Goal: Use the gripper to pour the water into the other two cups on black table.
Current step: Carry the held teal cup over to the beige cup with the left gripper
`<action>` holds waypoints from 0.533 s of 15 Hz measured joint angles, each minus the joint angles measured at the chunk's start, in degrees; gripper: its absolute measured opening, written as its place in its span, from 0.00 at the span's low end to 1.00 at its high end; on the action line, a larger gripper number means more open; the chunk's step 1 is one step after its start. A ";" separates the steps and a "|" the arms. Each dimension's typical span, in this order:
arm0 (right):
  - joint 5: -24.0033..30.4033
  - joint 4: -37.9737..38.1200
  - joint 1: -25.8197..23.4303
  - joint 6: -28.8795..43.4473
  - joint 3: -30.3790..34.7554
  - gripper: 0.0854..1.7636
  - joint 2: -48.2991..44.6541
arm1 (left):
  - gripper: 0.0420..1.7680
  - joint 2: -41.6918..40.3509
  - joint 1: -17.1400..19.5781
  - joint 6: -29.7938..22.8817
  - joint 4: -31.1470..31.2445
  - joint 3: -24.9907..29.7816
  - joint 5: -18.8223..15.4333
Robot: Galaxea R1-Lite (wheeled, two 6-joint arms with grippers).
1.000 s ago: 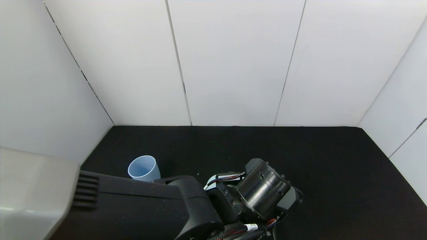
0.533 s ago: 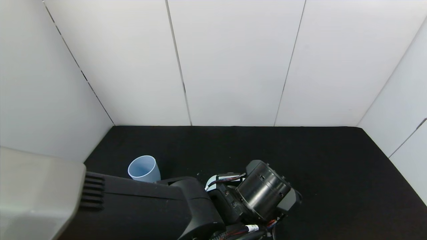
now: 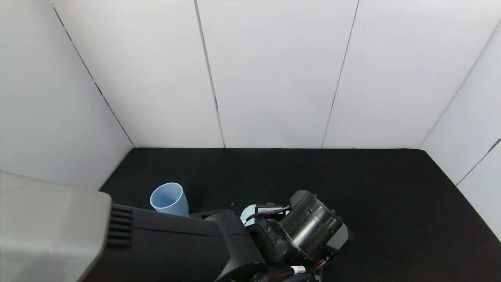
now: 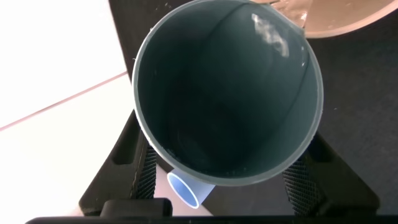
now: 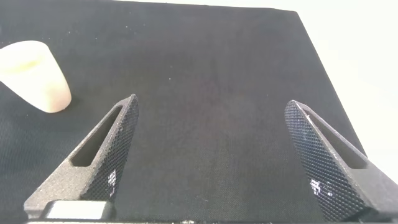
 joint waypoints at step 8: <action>-0.02 0.00 0.00 0.00 0.00 0.97 0.00 | 0.63 0.26 0.02 1.57 0.00 -0.11 2.51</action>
